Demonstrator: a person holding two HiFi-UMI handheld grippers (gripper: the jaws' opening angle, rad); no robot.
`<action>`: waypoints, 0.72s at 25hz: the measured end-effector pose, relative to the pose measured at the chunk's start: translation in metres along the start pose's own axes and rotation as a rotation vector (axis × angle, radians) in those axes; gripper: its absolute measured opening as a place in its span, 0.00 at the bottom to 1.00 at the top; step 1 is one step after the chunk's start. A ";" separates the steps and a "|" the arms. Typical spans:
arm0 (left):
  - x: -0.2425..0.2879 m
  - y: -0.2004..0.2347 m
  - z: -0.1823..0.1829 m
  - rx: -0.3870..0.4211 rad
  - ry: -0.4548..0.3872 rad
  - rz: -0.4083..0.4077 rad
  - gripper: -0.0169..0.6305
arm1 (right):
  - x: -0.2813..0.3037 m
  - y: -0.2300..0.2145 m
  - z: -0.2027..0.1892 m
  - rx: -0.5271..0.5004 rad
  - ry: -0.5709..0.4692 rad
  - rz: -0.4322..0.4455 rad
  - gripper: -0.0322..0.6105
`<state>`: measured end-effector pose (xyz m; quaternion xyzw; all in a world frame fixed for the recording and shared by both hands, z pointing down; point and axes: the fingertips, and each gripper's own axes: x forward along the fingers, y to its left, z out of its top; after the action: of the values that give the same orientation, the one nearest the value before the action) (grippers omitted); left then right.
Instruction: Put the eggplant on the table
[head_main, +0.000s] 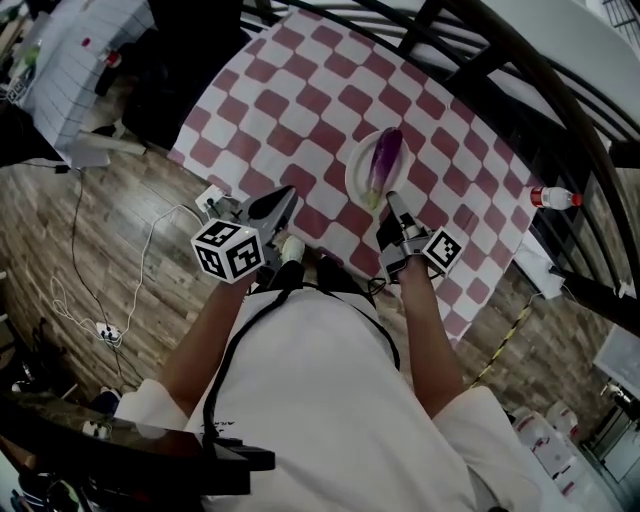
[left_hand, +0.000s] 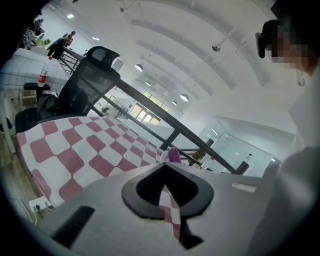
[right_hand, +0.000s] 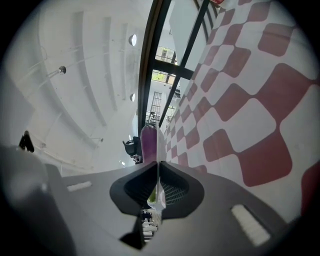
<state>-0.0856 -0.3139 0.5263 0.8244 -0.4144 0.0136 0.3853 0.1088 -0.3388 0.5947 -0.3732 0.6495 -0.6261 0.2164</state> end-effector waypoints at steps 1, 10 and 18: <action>0.002 0.001 -0.003 -0.002 0.006 0.009 0.04 | 0.002 -0.006 0.002 -0.004 0.006 -0.004 0.09; 0.014 0.000 -0.018 -0.010 0.024 0.032 0.04 | 0.020 -0.047 0.011 -0.027 0.060 -0.021 0.09; 0.016 -0.012 -0.019 -0.011 0.018 0.034 0.04 | 0.039 -0.083 0.015 -0.018 0.087 -0.057 0.09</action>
<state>-0.0611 -0.3081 0.5379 0.8149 -0.4250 0.0250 0.3934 0.1135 -0.3732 0.6809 -0.3659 0.6531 -0.6419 0.1664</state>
